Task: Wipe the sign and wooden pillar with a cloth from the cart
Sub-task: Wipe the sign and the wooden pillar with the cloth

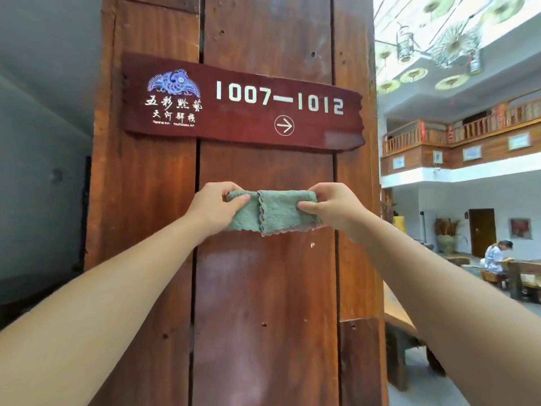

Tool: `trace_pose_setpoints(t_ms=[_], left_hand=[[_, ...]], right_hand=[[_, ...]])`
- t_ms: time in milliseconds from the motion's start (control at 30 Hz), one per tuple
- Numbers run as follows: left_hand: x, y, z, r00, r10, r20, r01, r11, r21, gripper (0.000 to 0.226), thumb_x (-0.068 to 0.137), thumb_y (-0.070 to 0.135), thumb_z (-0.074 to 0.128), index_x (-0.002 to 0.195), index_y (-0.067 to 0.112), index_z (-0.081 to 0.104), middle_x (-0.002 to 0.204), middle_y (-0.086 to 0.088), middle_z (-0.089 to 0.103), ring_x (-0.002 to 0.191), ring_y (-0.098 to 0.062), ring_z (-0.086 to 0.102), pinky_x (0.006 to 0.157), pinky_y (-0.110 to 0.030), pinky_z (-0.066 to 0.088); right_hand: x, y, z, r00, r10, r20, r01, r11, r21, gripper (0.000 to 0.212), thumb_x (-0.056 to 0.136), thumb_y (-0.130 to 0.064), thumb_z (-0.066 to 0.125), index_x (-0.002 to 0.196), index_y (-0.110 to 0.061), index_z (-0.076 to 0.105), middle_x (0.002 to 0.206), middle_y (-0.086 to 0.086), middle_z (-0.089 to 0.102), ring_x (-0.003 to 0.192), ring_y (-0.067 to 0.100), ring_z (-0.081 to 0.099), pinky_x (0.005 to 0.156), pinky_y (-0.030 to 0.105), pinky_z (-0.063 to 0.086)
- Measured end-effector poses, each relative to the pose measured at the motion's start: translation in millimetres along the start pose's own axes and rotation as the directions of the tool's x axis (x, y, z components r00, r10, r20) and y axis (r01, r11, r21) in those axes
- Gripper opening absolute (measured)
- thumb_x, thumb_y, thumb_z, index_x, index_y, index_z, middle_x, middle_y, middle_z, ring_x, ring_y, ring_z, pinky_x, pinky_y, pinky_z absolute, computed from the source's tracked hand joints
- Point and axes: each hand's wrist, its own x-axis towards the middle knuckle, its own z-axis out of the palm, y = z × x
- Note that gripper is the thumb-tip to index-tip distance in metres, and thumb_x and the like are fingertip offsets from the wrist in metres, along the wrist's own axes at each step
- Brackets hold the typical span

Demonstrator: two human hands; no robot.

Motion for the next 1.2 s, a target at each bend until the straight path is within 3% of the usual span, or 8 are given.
trace_pose_setpoints(t_ms=[333,567,667,833,933,1033,1133,1200], left_hand=[[70,71,12,0.955,0.094,-0.280,-0.078,0.994,0.070,0.015,0.092,0.034,0.064,0.090,0.022,0.073,0.076,-0.001,0.070,0.062,-0.022,0.070,0.044,-0.037,0.060],[96,122,62,0.963,0.018,-0.269,-0.067,0.982,-0.174,0.014,0.090,0.029,0.067,0.090,0.016,0.068,0.076,-0.005,0.069,0.040,-0.010,0.060,0.038,-0.022,0.050],[105,137,77,0.965,-0.107,-0.238,0.010,0.926,-0.377,0.014,0.091,0.023,0.069,0.082,0.013,0.064,0.083,-0.010,0.070,0.043,-0.012,0.066,0.042,-0.027,0.055],[110,129,67,0.964,-0.189,-0.187,0.082,0.881,-0.465,0.005,0.093,0.009,0.064,0.095,0.007,0.069,0.098,-0.017,0.073,0.068,-0.031,0.076,0.056,-0.040,0.064],[96,107,51,0.963,0.039,-0.268,-0.090,0.979,-0.183,0.005,0.092,0.019,0.065,0.089,0.018,0.068,0.083,-0.006,0.073,0.063,-0.026,0.074,0.057,-0.038,0.064],[85,75,21,0.797,0.479,-0.367,-0.350,0.862,0.366,0.010,0.090,0.029,0.056,0.092,0.021,0.062,0.081,0.006,0.066,0.073,-0.016,0.065,0.067,-0.039,0.059],[88,37,-19,0.628,0.699,-0.342,-0.228,0.585,0.778,0.043,0.087,0.035,0.051,0.123,0.010,0.056,0.121,-0.011,0.059,0.112,-0.031,0.052,0.096,-0.047,0.048],[95,10,-40,0.686,0.650,-0.327,-0.036,0.478,0.877,0.062,0.092,0.038,0.050,0.143,0.004,0.043,0.147,-0.024,0.041,0.136,-0.045,0.034,0.115,-0.057,0.028]], right_hand=[[94,-16,-38,0.920,-0.293,-0.259,0.270,0.955,-0.122,0.014,0.091,-0.017,0.064,0.103,-0.015,0.068,0.100,0.002,0.069,0.097,0.024,0.062,0.079,0.033,0.048],[135,-54,-65,0.612,-0.553,-0.565,0.359,0.831,-0.425,0.024,0.094,-0.011,0.057,0.116,-0.020,0.065,0.108,0.008,0.047,0.105,0.030,0.048,0.081,0.036,0.043],[154,-72,-57,0.654,-0.491,-0.575,0.385,0.871,-0.306,0.030,0.096,-0.008,0.054,0.123,-0.017,0.062,0.105,0.005,0.045,0.099,0.027,0.050,0.082,0.032,0.042],[171,-75,-13,0.738,-0.526,-0.423,0.362,0.837,-0.410,0.055,0.100,-0.027,0.039,0.152,-0.008,0.037,0.159,0.014,0.037,0.151,0.031,0.022,0.123,0.044,0.015],[180,-59,-2,0.741,-0.573,-0.350,0.336,0.768,-0.545,0.063,0.102,-0.039,0.021,0.160,-0.013,0.015,0.170,0.004,0.010,0.157,0.020,-0.004,0.124,0.045,-0.011],[184,-41,-7,0.692,-0.668,-0.272,0.359,0.646,-0.673,0.069,0.100,-0.043,0.016,0.160,-0.012,0.006,0.170,0.005,0.005,0.156,0.019,-0.007,0.127,0.045,-0.006],[196,-25,-33,0.648,-0.750,-0.131,0.411,0.489,-0.769,0.070,0.098,-0.040,0.018,0.160,-0.010,0.002,0.170,0.008,0.001,0.156,0.020,-0.007,0.128,0.042,-0.001],[201,-12,-57,0.685,-0.705,-0.184,0.356,0.544,-0.760,0.072,0.096,-0.038,0.018,0.159,-0.010,-0.002,0.170,0.008,-0.005,0.156,0.019,-0.011,0.127,0.040,-0.002]])
